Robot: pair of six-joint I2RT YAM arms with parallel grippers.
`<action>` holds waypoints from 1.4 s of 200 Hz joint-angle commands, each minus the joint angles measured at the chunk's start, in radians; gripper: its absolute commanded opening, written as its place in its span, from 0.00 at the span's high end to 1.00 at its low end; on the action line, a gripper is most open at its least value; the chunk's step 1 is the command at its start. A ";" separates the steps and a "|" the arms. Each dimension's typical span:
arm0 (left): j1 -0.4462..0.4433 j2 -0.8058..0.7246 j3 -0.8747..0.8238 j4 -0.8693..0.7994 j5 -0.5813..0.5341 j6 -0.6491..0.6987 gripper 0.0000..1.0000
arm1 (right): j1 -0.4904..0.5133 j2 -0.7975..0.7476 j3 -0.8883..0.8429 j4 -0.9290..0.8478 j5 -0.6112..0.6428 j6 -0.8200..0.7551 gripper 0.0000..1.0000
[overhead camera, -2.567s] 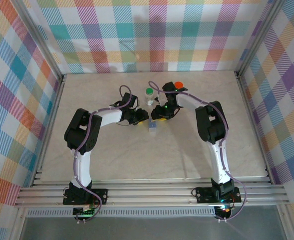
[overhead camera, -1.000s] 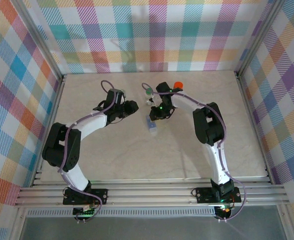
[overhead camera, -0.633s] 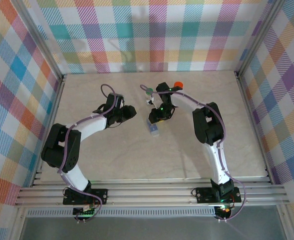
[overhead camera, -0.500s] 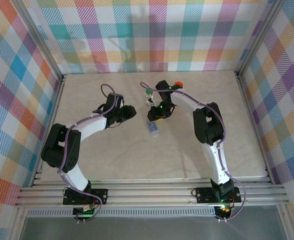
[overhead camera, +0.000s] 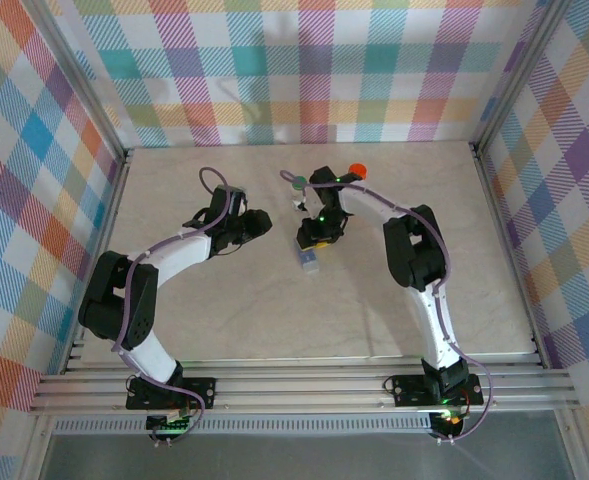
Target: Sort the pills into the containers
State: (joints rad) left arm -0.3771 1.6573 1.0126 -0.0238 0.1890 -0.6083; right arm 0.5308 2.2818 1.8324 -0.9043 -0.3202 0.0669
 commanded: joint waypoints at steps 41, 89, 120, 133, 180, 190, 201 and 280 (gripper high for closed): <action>0.007 -0.033 -0.021 -0.015 -0.010 0.030 0.64 | 0.023 0.056 0.006 -0.061 0.070 -0.122 0.71; 0.007 -0.065 -0.043 -0.017 -0.030 0.031 0.64 | 0.025 0.011 0.041 -0.150 -0.023 -0.491 0.69; 0.007 -0.108 -0.084 -0.017 -0.056 0.031 0.65 | 0.025 0.063 0.164 -0.273 0.023 -0.620 0.63; 0.007 -0.131 -0.098 -0.026 -0.076 0.036 0.65 | 0.025 0.067 0.212 -0.298 0.046 -0.625 0.57; 0.006 -0.352 -0.168 -0.053 -0.231 0.124 0.60 | 0.023 -0.108 0.175 -0.197 0.055 -0.520 0.51; 0.005 -0.414 -0.188 -0.057 -0.292 0.169 0.52 | 0.022 -0.194 0.081 -0.119 0.064 -0.472 0.51; 0.004 -0.495 -0.225 -0.046 -0.367 0.214 0.42 | 0.017 -0.306 -0.065 0.027 0.080 -0.409 0.49; 0.057 -0.842 -0.727 0.449 -1.009 0.535 0.00 | -0.043 -1.055 -1.117 1.084 0.687 -0.128 0.01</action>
State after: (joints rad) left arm -0.3717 0.7601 0.3893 0.1936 -0.5377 -0.2272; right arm 0.4995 1.3293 0.9009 -0.2161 0.0536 -0.1658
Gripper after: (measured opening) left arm 0.999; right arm 0.980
